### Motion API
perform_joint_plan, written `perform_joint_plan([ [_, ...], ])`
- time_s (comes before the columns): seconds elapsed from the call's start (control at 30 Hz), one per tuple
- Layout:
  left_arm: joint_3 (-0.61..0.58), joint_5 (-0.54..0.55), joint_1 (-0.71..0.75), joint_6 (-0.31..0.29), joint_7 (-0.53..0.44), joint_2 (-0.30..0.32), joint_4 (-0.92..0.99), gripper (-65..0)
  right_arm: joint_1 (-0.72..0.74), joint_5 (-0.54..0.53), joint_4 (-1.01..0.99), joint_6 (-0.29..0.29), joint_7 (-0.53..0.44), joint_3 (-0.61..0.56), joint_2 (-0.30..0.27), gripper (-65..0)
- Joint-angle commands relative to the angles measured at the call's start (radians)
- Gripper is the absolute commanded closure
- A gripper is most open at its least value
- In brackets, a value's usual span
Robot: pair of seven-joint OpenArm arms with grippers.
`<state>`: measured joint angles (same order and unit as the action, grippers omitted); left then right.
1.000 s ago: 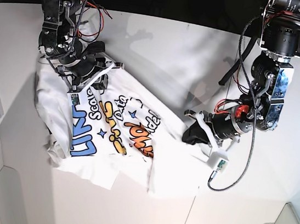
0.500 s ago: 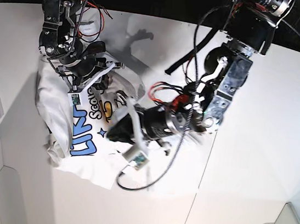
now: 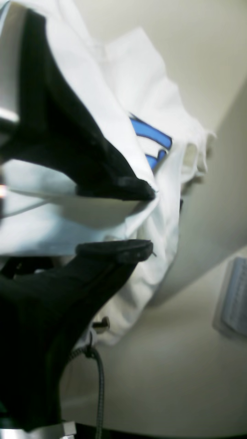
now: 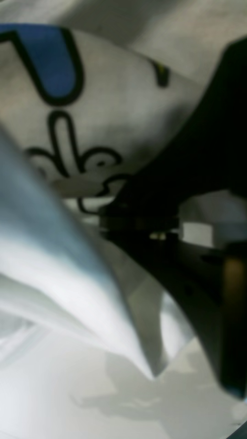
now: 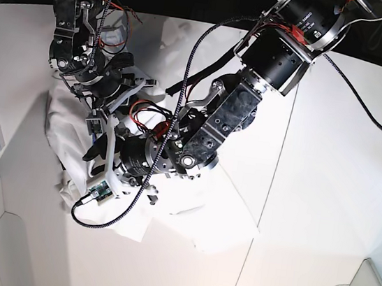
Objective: Layout the t-shirt on the table in an organized manner, then fold the t-shirt properly
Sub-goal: 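Release the fabric and move the left gripper back over the shirt middle, then grasp the shirt fabric near the right gripper with the left gripper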
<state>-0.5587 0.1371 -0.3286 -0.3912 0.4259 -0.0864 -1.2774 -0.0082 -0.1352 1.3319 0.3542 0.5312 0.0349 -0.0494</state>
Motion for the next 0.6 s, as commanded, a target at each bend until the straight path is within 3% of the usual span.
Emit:
perform_joint_plan([
  [0.0, 0.01, 0.003, -0.023, 0.026, -0.017, -0.003, -0.021, -23.0, -0.001, 0.023, -0.001, -0.006, 0.045, 0.0, -0.003, 0.0],
  [0.4, 0.108, 0.011, 0.028, 0.039, 0.058, 0.16, -0.161, -23.0, -0.001, 0.023, -0.001, -0.006, 0.045, 0.0, -0.003, 0.0],
  [0.57, 0.108, 0.079, 0.093, 0.038, 0.045, 0.158, -0.162, -23.0, 0.0, 0.022, -0.001, -0.006, 0.044, 0.0, -0.003, 0.0],
])
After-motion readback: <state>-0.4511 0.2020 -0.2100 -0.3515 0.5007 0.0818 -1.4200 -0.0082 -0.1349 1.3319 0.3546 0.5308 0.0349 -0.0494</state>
